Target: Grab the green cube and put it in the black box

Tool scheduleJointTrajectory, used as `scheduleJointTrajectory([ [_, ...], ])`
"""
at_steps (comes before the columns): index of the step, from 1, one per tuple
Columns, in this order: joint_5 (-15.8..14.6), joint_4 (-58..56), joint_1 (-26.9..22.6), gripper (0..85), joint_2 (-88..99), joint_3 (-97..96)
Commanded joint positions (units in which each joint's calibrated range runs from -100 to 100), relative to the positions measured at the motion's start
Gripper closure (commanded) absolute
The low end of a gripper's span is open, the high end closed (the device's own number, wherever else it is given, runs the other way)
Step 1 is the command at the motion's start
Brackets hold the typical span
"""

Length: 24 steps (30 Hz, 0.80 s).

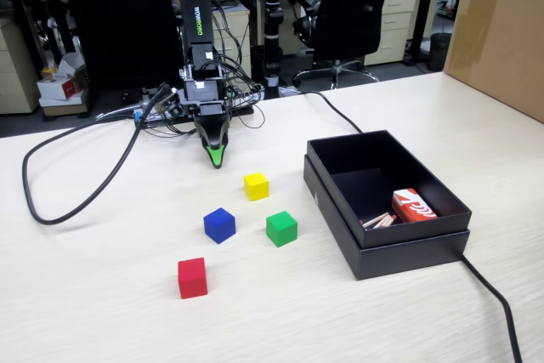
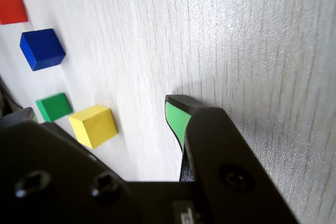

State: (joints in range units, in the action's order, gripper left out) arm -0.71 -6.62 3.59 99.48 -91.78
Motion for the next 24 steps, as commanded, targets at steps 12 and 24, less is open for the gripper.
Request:
scheduleJointTrajectory([
  [12,-0.10,-1.03,0.00,36.8,-0.29,-1.78],
  [24,-0.15,-0.94,-0.54,37.1,-0.29,-1.60],
])
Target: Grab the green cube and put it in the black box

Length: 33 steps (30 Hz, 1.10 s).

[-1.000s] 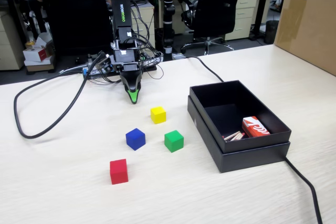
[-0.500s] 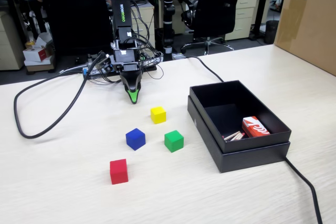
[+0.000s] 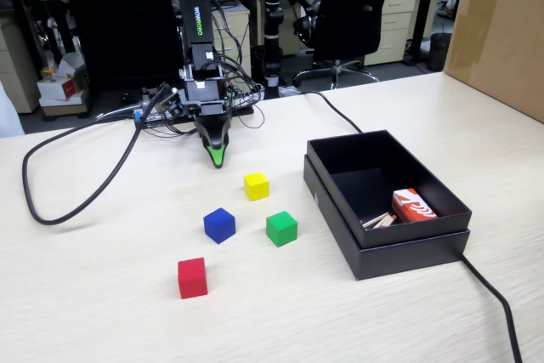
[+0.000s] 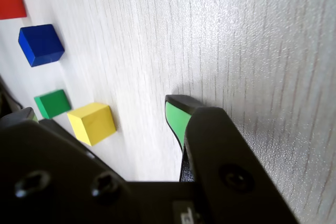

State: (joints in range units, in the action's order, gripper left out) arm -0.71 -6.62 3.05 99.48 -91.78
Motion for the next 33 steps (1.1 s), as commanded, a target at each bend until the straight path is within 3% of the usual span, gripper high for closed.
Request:
scheduleJointTrajectory([
  [1,-0.15,-1.03,0.05,37.1,-0.40,-1.51],
  [4,0.29,-1.98,0.10,37.8,-0.40,0.31],
  [12,0.54,-19.25,0.54,38.2,-0.86,20.52],
  [20,2.34,-37.14,-2.83,38.2,-10.96,47.09],
  [33,2.69,-47.94,-5.91,41.0,-58.46,92.78],
])
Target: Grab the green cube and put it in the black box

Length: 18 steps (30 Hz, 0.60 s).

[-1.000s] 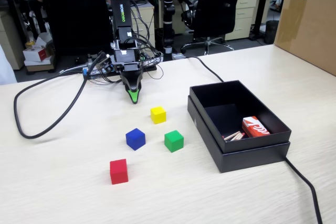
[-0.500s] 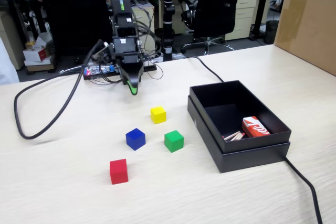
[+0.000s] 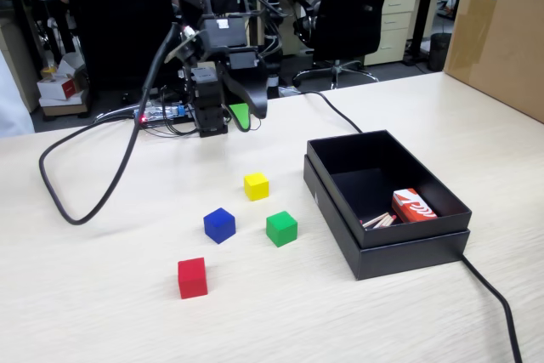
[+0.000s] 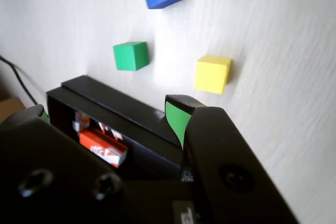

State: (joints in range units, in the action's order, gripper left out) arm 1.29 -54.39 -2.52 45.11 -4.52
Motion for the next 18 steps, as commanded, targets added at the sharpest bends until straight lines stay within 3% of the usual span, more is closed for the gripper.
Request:
scheduleJointTrajectory([
  [1,0.73,-0.16,-0.49,41.0,-8.57,8.33],
  [8,0.83,-1.46,-0.93,41.1,-34.61,21.56],
  [18,1.61,-1.37,-0.68,41.0,-54.58,27.55],
])
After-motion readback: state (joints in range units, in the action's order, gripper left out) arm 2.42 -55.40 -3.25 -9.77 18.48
